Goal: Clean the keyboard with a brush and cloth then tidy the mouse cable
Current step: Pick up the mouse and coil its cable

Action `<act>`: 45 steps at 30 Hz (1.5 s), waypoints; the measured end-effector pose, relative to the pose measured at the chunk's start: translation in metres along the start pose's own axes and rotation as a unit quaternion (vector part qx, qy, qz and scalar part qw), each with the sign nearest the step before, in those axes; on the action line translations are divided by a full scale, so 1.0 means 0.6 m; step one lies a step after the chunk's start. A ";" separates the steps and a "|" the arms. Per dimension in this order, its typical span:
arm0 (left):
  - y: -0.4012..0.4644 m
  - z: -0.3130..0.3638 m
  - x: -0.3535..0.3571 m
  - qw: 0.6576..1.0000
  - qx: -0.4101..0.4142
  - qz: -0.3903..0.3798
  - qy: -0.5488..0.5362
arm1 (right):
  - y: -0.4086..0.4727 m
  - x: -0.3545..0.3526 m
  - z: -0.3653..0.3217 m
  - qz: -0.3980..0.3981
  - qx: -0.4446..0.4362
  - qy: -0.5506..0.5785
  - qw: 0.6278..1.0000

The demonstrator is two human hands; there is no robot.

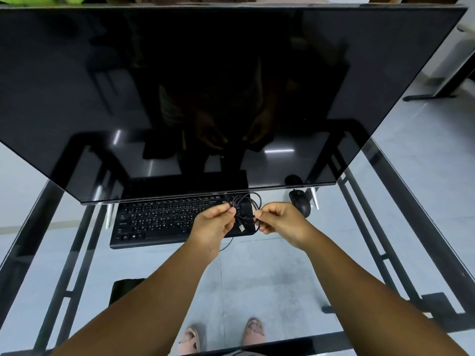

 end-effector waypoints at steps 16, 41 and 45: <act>0.082 -0.073 0.062 0.965 -0.061 0.049 0.251 | -0.019 -0.094 0.093 0.115 0.017 -0.114 0.987; 0.191 -0.092 0.115 0.832 -0.036 0.121 0.541 | -0.044 -0.090 0.221 0.089 0.051 -0.596 0.796; 0.193 -0.095 0.113 0.831 -0.034 0.123 0.541 | -0.044 -0.091 0.221 0.092 0.050 -0.592 0.799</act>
Point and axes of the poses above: each hand's wrist, its own y-axis towards the middle knuckle, its own x-axis out of the palm, z = x × y, the point moved 6 cm from there along y, towards the middle knuckle, and after that the axes turned 10 degrees about -z, right-handed, at the moved point
